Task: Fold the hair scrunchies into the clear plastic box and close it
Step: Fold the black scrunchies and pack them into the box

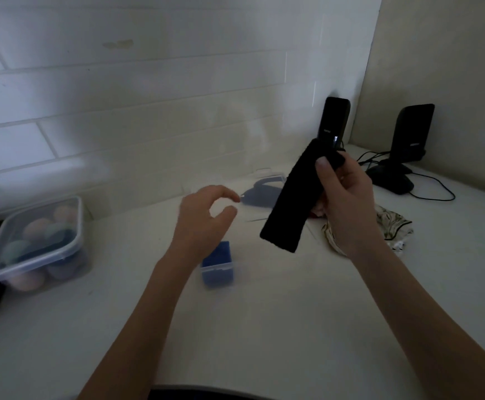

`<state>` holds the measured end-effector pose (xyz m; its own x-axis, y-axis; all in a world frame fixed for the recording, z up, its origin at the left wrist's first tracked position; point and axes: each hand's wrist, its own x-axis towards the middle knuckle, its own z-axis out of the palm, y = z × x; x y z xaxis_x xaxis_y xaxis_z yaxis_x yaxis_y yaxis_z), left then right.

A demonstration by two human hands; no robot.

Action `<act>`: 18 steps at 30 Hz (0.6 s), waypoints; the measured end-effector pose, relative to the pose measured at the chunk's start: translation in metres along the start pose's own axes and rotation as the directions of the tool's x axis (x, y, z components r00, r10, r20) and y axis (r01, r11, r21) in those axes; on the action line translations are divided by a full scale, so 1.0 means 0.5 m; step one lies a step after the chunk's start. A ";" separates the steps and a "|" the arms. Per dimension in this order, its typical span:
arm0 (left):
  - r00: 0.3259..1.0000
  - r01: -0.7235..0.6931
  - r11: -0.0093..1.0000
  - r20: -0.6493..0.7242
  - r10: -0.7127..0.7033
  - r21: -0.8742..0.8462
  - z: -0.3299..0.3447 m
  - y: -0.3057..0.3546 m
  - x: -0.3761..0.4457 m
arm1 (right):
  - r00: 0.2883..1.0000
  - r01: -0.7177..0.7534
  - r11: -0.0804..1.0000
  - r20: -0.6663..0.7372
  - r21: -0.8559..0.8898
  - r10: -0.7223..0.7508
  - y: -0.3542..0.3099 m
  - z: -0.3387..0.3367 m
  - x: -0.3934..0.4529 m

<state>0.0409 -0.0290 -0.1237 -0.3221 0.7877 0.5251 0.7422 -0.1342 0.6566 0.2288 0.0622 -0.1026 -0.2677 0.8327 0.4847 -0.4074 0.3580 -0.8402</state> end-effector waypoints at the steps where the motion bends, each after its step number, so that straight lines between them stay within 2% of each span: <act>1: 0.992 0.053 0.991 0.117 -0.039 -0.123 0.005 0.022 0.012 | 1.000 0.000 1.000 0.021 -0.019 0.000 0.002 0.002 -0.002; 3: 0.917 0.249 0.943 0.366 -0.156 -0.221 0.030 0.056 0.047 | 0.998 0.002 0.996 0.070 -0.094 0.005 0.010 0.010 -0.007; 5: 0.813 0.424 0.874 0.526 -0.251 -0.237 0.047 0.070 0.053 | 0.996 -0.009 0.990 0.088 -0.143 0.021 0.021 0.014 -0.010; 6: 0.814 0.421 0.861 0.538 -0.219 -0.286 0.057 0.063 0.052 | 0.996 -0.018 0.989 0.083 -0.147 0.030 0.026 0.015 -0.011; 9: 0.891 0.340 0.834 0.433 -0.137 -0.435 0.062 0.042 0.035 | 0.995 -0.067 0.992 0.071 -0.110 0.075 0.031 0.011 -0.006; 12: 0.910 0.366 0.771 0.373 -0.180 -0.521 0.056 0.028 0.037 | 0.973 -0.164 0.983 0.151 -0.084 0.175 0.035 0.006 -0.003; 15: 0.916 0.376 0.744 0.341 -0.210 -0.553 0.050 0.031 0.038 | 0.925 -0.189 0.952 0.282 -0.239 0.255 0.045 0.005 -0.005; 18: 0.913 0.379 0.753 0.352 -0.207 -0.539 0.049 0.036 0.034 | 0.920 -0.139 0.950 0.317 -0.279 0.228 0.051 0.007 -0.008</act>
<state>0.0631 -0.0033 -0.1163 -0.2408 0.9585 0.1525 0.1199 -0.1265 0.9847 0.2162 0.0667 -0.1252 -0.6163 0.7142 0.3318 -0.1063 0.3420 -0.9337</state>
